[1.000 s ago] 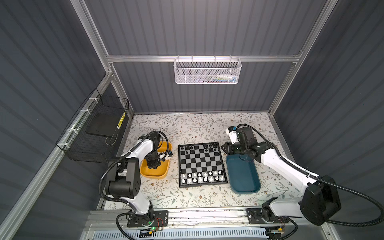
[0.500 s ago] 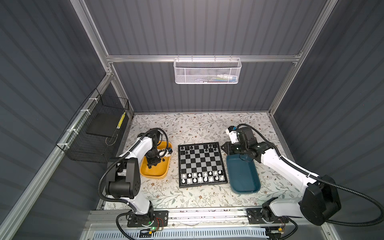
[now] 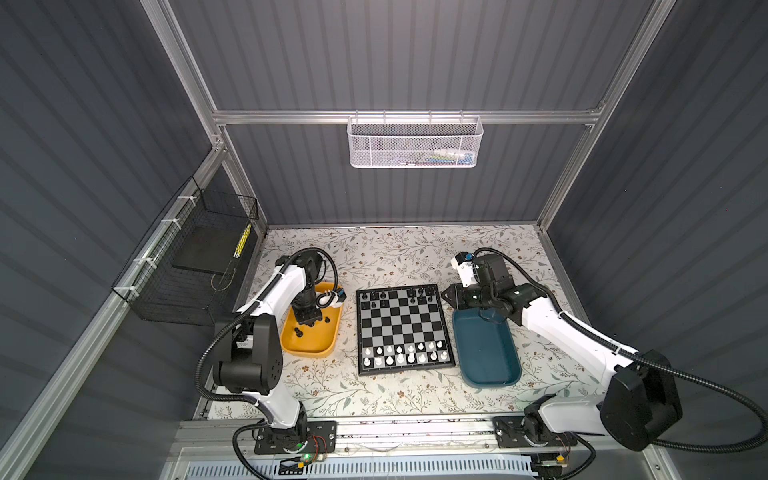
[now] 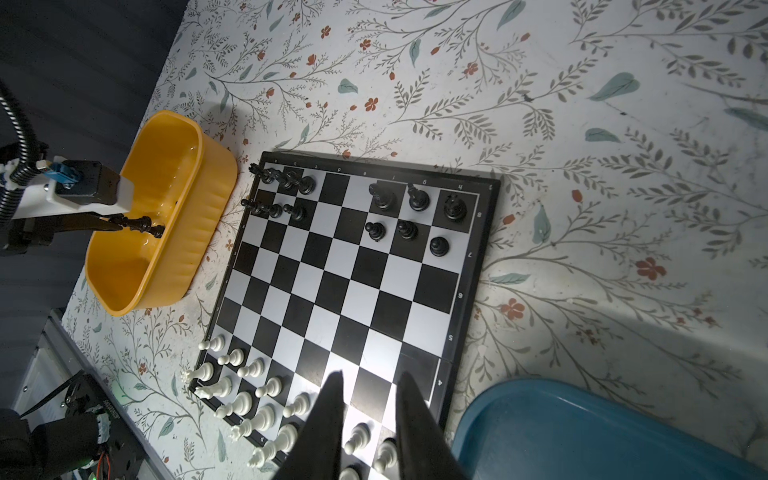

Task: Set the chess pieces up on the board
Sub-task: 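Close the left gripper on the tall black piece and lift it toward the board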

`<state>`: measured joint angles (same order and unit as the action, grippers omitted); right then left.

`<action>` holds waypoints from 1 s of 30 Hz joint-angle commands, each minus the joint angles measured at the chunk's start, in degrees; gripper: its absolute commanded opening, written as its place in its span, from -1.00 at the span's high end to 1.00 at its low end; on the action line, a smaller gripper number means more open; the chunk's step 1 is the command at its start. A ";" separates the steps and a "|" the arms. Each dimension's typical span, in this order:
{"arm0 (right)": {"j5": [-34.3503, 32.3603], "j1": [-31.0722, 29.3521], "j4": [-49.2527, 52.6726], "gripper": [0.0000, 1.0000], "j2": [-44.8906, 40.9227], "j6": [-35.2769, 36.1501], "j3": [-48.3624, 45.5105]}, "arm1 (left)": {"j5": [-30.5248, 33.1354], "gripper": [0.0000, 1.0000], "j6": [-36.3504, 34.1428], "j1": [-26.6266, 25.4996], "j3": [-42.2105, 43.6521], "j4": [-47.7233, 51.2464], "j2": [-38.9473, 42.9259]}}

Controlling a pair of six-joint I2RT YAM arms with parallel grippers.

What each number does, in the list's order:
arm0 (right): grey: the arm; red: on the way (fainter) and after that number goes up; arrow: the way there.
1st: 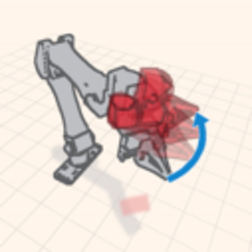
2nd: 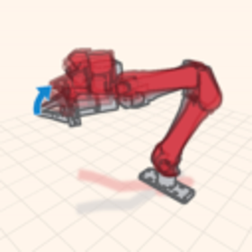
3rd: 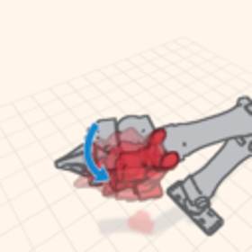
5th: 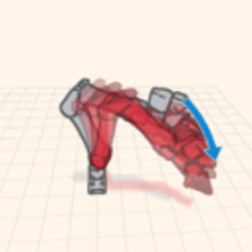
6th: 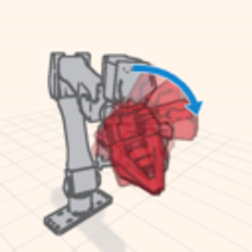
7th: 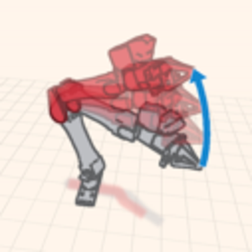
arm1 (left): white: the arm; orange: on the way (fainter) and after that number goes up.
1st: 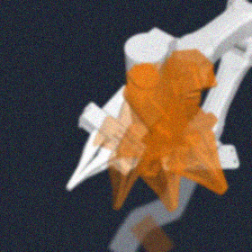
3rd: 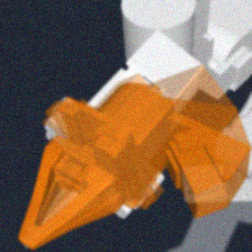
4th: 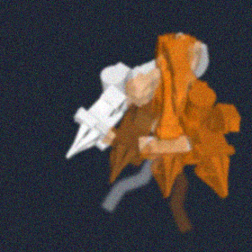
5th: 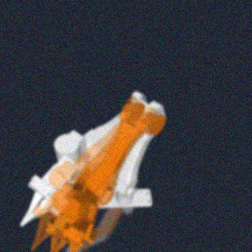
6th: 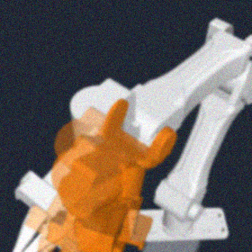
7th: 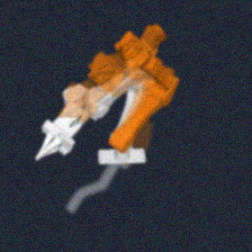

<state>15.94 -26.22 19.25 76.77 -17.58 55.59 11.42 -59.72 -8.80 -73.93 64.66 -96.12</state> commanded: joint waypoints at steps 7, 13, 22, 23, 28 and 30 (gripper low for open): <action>0.58 0.03 0.19 0.48 -0.65 0.17 0.76 | -1.21 0.80 2.51 -5.11 -14.31 9.44 -5.13; -0.21 0.06 0.91 0.48 -1.73 0.40 0.57 | 0.04 0.79 2.34 -8.78 -22.34 12.21 -8.67; -1.61 0.06 2.11 0.48 -4.43 0.45 -0.43 | 1.32 0.79 2.51 -16.59 -35.85 15.45 -17.58; -1.83 0.07 2.28 0.49 -4.78 0.45 -0.61 | 1.30 0.79 2.58 -17.47 -37.74 15.79 -18.88; -3.00 0.09 2.69 0.48 -6.82 0.58 -1.45 | 0.89 0.79 2.68 -21.17 -46.59 17.29 -24.77; -3.45 0.11 4.23 0.48 -7.61 0.60 -1.70 | 0.87 0.79 2.69 -22.42 -49.71 17.60 -27.04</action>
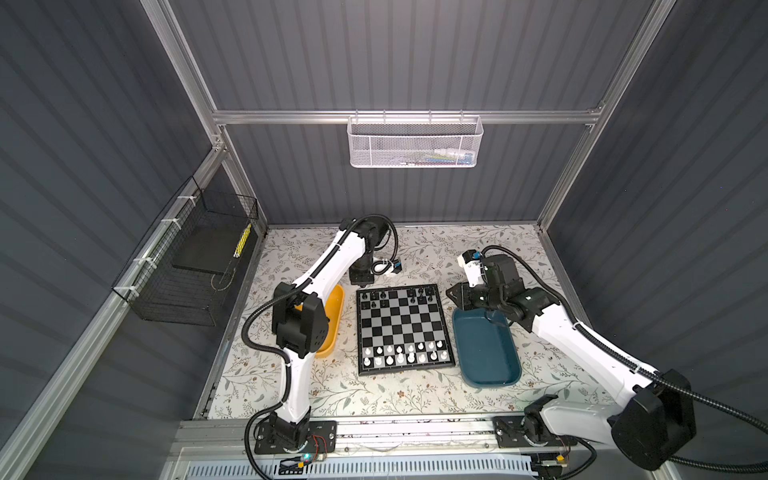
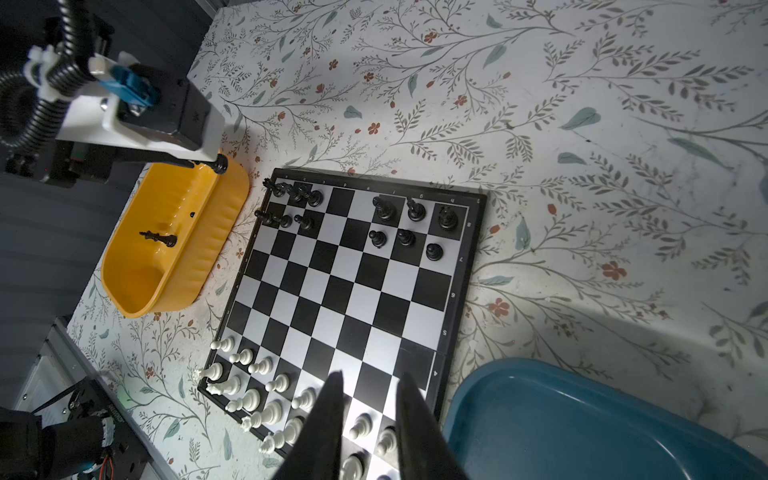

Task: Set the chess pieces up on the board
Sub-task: 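Close the left gripper on the tall black piece and lift it toward the board, then carry the held black piece with the left gripper over the board's black rows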

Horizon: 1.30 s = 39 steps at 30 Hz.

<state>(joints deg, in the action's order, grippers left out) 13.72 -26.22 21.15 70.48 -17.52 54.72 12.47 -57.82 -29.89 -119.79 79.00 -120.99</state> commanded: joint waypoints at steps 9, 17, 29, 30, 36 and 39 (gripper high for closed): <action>-3.42 0.20 5.42 0.47 -5.96 0.42 -2.92 | -0.52 0.78 0.43 -5.73 -11.77 3.56 -10.32; -4.10 0.18 6.53 0.47 -9.50 0.31 -4.18 | -1.75 0.78 0.71 -7.19 -13.14 1.65 -13.16; -3.52 0.18 6.23 0.47 -9.12 -0.21 -4.53 | -2.25 0.78 1.10 -7.59 -12.21 -0.46 -15.00; -3.43 0.20 6.22 0.47 -9.13 -0.26 -4.62 | -2.27 0.78 1.22 -7.64 -12.24 -0.58 -15.15; -3.52 0.14 6.19 0.47 -9.31 -0.41 -5.15 | -2.50 0.78 1.39 -7.73 -12.40 -1.53 -16.02; -3.58 0.16 6.18 0.47 -9.31 -0.41 -5.32 | -2.37 0.78 1.40 -7.72 -12.23 -1.65 -16.38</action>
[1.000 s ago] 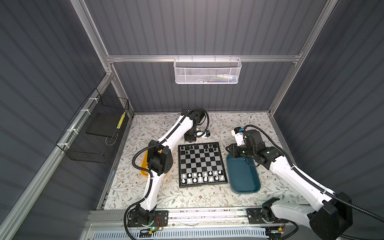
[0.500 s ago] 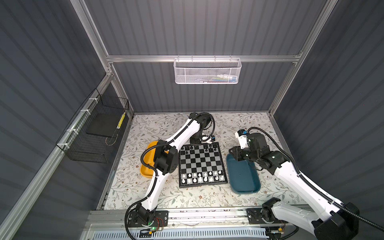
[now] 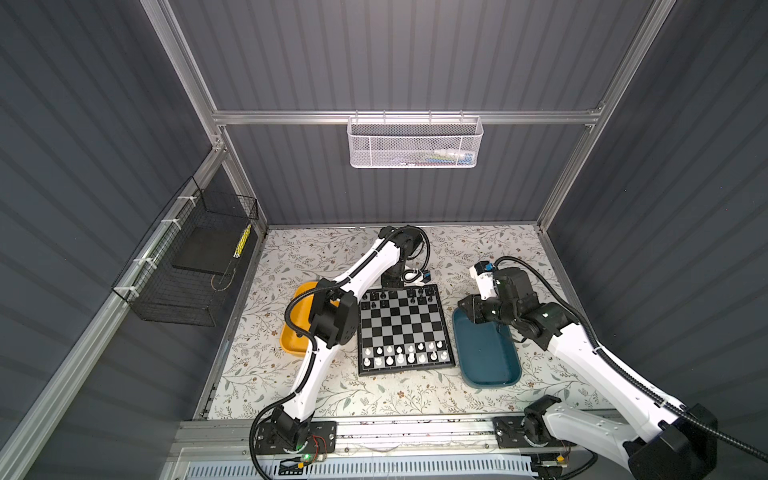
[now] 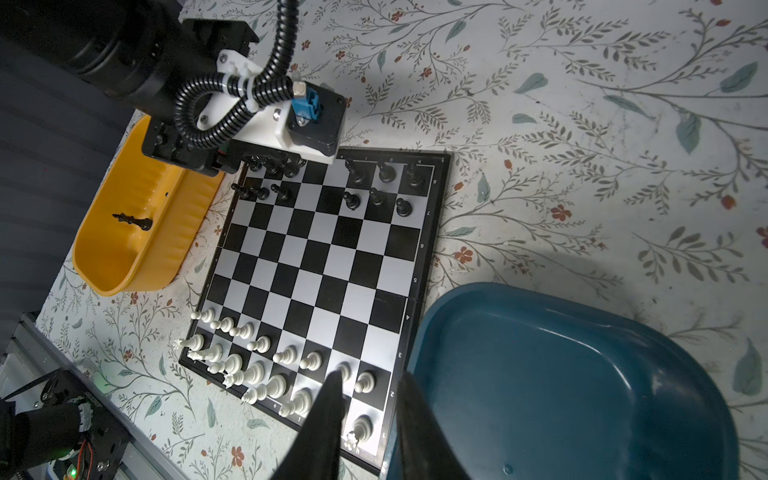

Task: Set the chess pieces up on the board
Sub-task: 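Carry the held black piece with the left gripper over the board's black rows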

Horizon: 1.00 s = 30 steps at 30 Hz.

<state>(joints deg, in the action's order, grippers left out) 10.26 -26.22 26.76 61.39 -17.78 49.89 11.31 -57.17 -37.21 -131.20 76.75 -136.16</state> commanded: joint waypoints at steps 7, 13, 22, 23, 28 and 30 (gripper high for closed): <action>-0.07 0.17 0.24 0.47 -0.21 -0.15 -0.93 | -1.24 0.78 0.65 -0.49 0.13 0.51 -1.82; -0.12 0.20 0.09 0.47 -0.30 -0.24 -1.27 | -1.23 0.77 0.48 -0.58 0.13 0.68 -2.35; 0.10 0.12 0.08 0.47 -0.17 -0.23 -1.20 | -1.20 0.75 0.50 -0.67 0.14 0.36 -3.05; 0.06 0.12 0.12 0.47 -0.20 -0.24 -1.20 | -1.23 0.75 0.57 -0.64 0.15 0.42 -3.15; 0.13 0.18 -0.07 0.47 -0.04 -0.24 -1.20 | -1.12 0.73 0.39 -0.75 0.16 -0.02 -3.54; 0.21 0.13 -0.02 0.47 0.05 -0.18 -1.11 | -1.20 0.73 0.30 -0.75 0.06 -0.07 -3.76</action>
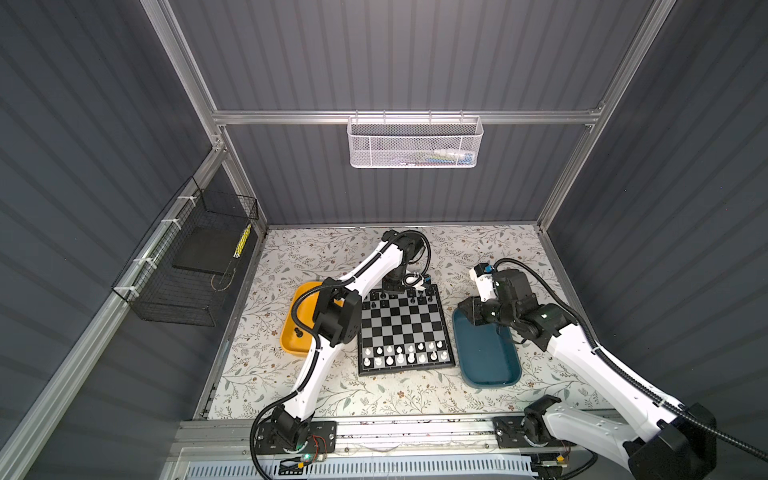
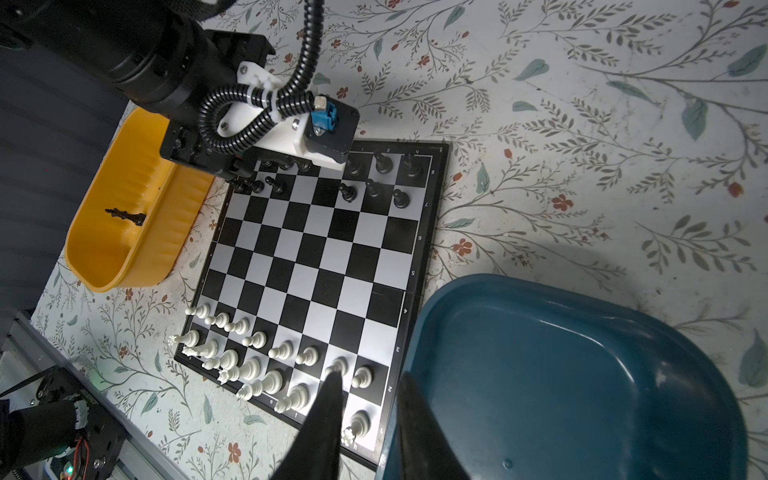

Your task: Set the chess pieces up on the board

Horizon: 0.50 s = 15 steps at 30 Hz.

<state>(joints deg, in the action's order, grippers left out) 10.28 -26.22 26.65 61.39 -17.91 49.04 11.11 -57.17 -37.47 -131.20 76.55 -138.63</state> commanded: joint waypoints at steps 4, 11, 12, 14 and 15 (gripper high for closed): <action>0.03 0.16 0.07 0.47 0.09 -0.02 -0.08 | -1.24 0.72 0.30 -0.50 -0.05 -0.35 -1.34; 0.08 0.17 0.23 0.47 0.31 0.07 0.01 | -0.97 0.67 -0.03 -0.50 -0.18 -0.14 -1.65; 0.19 0.14 0.20 0.47 0.39 0.07 0.01 | -0.92 0.68 -0.04 -0.49 -0.12 -0.18 -1.64; 0.19 0.13 0.07 0.47 0.48 0.07 0.01 | -0.92 0.65 -0.04 -0.49 -0.16 -0.16 -1.56; 0.18 0.18 0.10 0.47 0.49 -0.01 0.10 | -0.90 0.65 -0.10 -0.49 -0.11 -0.13 -1.56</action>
<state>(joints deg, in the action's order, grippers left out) 10.28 -26.22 26.65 61.45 -17.91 49.04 10.92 -57.19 -37.47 -131.20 75.53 -138.67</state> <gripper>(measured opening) 0.266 0.171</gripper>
